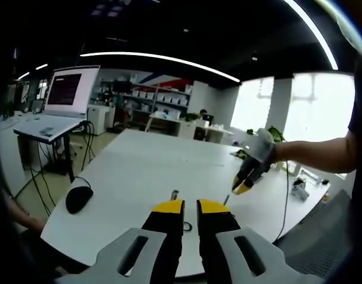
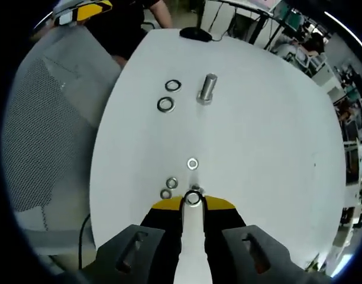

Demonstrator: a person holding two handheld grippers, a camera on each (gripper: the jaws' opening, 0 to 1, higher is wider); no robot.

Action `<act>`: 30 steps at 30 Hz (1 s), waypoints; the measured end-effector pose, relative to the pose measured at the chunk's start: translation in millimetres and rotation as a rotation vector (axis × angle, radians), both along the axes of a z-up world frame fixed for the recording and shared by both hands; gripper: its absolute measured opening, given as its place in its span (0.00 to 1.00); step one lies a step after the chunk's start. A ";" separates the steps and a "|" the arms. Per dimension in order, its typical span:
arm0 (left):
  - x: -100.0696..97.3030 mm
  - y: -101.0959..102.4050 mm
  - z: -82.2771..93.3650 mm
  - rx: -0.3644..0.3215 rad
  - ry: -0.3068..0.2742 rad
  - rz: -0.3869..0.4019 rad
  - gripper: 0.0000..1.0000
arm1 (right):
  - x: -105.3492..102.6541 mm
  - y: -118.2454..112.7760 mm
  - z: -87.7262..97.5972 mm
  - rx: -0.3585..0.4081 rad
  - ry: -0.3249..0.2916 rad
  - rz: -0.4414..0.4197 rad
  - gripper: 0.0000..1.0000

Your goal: Place the washer onto the threaded stud by aligning its center hole with the stud, sliding it down to the base, and recovering from edge contact or off-axis alignment until the washer reaches the visible bottom stop.

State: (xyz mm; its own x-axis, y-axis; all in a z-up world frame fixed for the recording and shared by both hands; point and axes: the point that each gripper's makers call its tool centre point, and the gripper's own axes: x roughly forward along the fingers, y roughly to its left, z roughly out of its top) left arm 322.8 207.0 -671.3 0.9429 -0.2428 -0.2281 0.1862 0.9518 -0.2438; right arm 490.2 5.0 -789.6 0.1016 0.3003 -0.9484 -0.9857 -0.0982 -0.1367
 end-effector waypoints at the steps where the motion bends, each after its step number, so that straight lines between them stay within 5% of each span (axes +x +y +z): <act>1: 0.0 0.0 0.0 0.000 0.000 0.000 0.06 | 1.5 1.0 0.4 0.006 -0.002 -0.009 0.14; 30: 0.0 0.0 -2.1 0.007 0.012 -0.004 0.06 | 8.6 4.6 -18.7 -0.006 -0.006 -0.049 0.14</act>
State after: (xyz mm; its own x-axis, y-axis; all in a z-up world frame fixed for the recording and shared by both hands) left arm 322.8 206.9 -673.5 0.9391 -0.2448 -0.2412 0.1869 0.9528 -0.2393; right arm 498.8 9.6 -808.2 0.1220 0.2888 -0.9496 -0.9885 -0.0511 -0.1425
